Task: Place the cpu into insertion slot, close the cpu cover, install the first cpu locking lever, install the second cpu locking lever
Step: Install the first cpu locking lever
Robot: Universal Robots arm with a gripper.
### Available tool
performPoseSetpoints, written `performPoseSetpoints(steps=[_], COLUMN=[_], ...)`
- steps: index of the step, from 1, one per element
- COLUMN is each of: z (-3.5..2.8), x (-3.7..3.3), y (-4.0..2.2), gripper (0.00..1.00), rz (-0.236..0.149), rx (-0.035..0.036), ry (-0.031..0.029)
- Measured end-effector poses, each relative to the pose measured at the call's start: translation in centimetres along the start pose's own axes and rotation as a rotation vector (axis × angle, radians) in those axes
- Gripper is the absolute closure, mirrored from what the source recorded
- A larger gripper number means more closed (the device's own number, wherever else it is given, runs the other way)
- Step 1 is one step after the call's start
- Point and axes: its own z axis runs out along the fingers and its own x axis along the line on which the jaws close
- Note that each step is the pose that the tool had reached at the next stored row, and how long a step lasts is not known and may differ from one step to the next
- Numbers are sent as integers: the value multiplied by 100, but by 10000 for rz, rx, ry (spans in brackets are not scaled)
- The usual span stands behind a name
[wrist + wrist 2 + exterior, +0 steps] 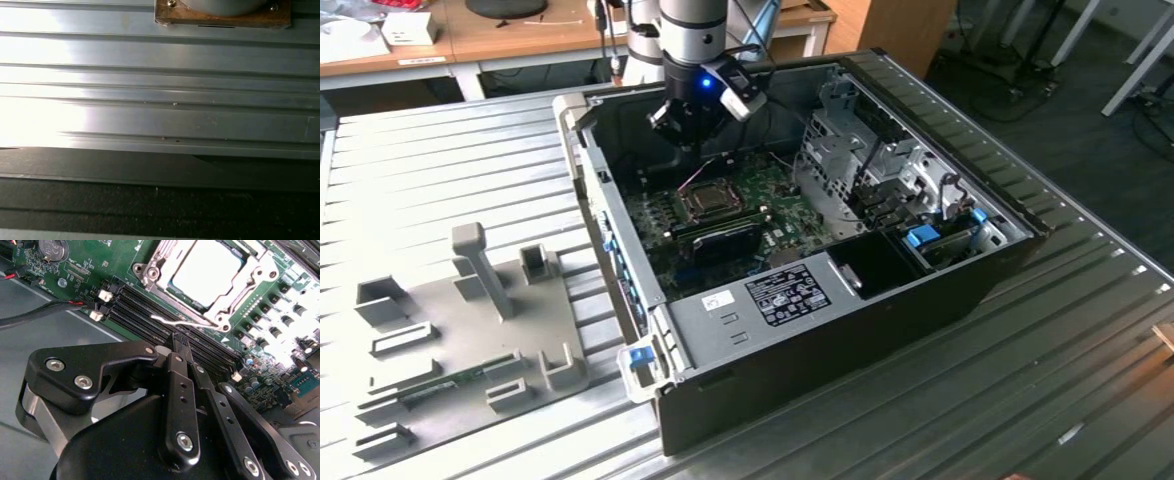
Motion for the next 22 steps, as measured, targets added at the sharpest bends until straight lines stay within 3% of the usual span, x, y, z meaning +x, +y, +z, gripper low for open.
performPoseSetpoints(steps=[4, 14, 20, 22], z=[-1, 3, 3, 3], x=[0, 0, 1, 1], y=[0, -1, -1, -4], gripper=[90, 90, 90, 90], rz=[47, 1749, 1834, 1839], rx=[3, 97, 90, -3], ry=[-2, -134, -141, -136])
